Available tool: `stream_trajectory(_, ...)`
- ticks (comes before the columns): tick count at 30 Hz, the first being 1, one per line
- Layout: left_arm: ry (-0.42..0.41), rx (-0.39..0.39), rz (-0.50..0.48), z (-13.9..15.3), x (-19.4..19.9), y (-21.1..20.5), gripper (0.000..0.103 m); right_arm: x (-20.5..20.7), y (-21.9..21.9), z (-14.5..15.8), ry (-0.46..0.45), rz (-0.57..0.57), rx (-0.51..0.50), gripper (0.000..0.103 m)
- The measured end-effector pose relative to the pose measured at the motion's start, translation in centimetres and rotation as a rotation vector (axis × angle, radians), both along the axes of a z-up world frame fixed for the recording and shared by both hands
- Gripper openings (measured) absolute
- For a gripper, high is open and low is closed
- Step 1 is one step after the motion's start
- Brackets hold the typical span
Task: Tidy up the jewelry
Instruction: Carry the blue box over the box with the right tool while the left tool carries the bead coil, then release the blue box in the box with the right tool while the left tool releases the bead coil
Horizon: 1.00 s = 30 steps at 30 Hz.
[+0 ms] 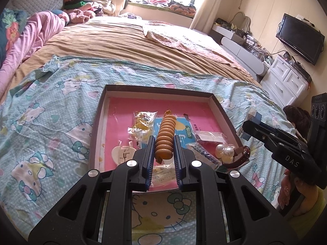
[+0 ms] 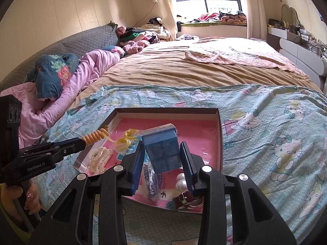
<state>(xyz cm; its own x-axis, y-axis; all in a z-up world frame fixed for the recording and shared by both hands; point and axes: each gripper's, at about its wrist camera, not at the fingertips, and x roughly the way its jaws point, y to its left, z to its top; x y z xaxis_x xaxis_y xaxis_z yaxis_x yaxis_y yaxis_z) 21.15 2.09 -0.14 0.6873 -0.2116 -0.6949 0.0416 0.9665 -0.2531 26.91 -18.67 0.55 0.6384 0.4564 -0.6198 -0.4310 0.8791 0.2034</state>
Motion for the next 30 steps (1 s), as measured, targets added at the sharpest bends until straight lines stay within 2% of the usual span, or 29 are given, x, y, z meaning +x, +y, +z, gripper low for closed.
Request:
stream_trajectory(14, 0.058, -0.004, 0.002, -2.6, 0.8, 0.4, 0.011, 0.5, 2.4, -3.4, 0.069, 0.046, -0.082, 0.034)
stream_trajectory(30, 0.072, -0.009, 0.01, -3.3, 1.1, 0.8, 0.011, 0.6, 3.5, -4.3, 0.086, 0.06, -0.144, 0.034)
